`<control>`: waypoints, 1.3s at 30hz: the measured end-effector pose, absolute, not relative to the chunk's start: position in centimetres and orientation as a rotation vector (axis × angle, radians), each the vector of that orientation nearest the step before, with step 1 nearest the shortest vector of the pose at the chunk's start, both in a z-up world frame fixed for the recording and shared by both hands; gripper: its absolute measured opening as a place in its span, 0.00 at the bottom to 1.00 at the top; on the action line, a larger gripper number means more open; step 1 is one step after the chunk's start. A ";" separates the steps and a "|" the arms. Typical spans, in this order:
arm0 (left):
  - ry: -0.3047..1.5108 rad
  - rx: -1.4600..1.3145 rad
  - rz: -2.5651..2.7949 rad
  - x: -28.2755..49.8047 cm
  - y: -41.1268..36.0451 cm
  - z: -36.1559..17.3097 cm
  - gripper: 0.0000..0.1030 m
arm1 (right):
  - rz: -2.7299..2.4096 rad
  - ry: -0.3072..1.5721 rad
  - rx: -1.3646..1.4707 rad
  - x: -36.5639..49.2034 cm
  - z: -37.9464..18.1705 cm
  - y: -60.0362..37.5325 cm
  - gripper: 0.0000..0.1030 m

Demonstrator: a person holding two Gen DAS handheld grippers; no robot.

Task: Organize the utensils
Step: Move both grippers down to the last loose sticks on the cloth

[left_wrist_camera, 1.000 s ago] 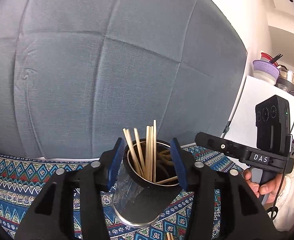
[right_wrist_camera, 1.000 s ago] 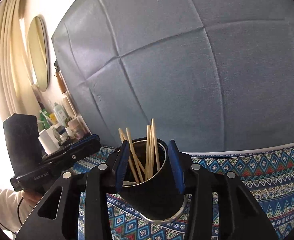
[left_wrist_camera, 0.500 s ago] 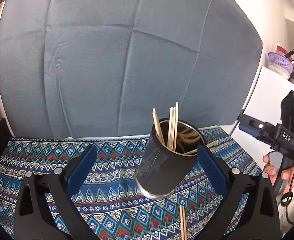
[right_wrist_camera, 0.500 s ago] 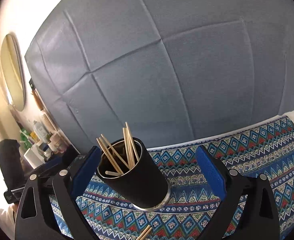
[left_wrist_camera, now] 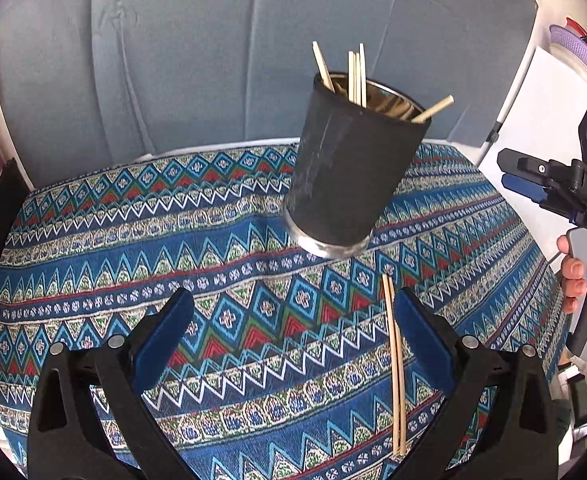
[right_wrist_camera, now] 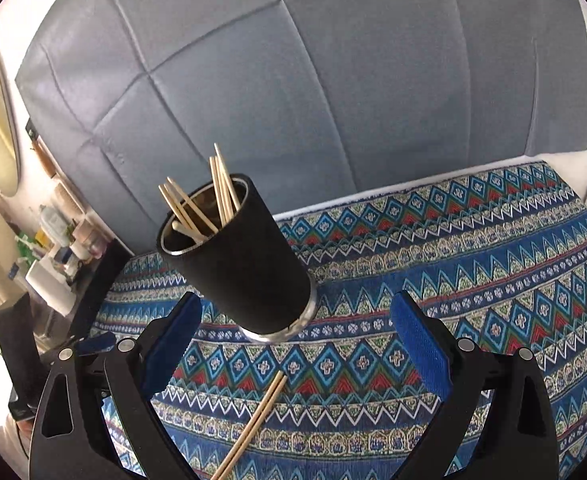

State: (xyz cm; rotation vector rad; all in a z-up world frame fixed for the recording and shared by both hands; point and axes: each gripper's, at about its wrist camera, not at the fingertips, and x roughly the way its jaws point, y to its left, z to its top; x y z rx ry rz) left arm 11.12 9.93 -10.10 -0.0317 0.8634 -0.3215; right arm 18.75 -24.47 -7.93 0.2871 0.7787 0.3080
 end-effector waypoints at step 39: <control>1.093 -0.269 -0.172 6.1 15.3 -15.9 0.94 | 0.072 1.197 0.041 16.0 -21.1 -14.1 0.92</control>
